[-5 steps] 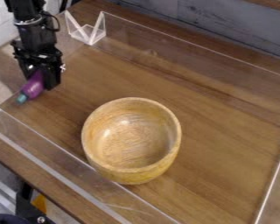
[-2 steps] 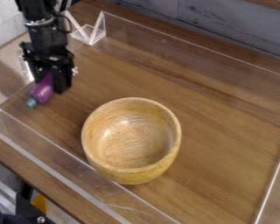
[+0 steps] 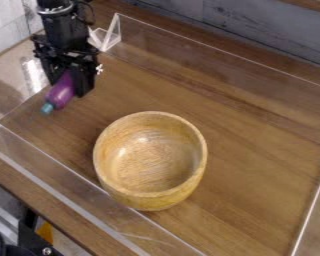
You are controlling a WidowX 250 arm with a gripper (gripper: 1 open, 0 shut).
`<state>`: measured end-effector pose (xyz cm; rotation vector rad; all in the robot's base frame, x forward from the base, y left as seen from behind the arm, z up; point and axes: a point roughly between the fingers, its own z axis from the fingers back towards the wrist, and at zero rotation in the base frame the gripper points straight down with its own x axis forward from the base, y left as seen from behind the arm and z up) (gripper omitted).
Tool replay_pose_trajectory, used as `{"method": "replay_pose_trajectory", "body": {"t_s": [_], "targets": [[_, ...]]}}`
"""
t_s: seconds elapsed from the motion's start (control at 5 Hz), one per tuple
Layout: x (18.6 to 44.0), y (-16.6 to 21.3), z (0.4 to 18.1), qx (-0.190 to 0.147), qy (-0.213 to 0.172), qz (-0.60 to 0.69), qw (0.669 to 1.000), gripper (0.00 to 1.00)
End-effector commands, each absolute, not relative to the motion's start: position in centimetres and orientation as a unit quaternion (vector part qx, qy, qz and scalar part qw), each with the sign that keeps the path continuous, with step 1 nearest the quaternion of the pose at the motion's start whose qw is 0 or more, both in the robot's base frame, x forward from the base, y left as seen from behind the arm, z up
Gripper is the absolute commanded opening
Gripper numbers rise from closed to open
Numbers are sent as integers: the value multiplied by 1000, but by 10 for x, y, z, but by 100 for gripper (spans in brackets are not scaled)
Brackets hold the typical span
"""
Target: Put the purple eggplant in the brown bowl
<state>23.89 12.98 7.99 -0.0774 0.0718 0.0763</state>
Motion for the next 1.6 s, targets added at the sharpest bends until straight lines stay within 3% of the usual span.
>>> {"method": "replay_pose_trajectory", "body": {"t_s": [0.0, 0.6, 1.0, 1.4], "targets": [[240, 117, 99, -24, 6, 11, 1000, 0], [231, 57, 105, -25, -3, -37, 999, 0], [250, 18, 108, -22, -7, -82, 996, 0], [226, 16, 103, -20, 5, -76, 997, 0]]}}
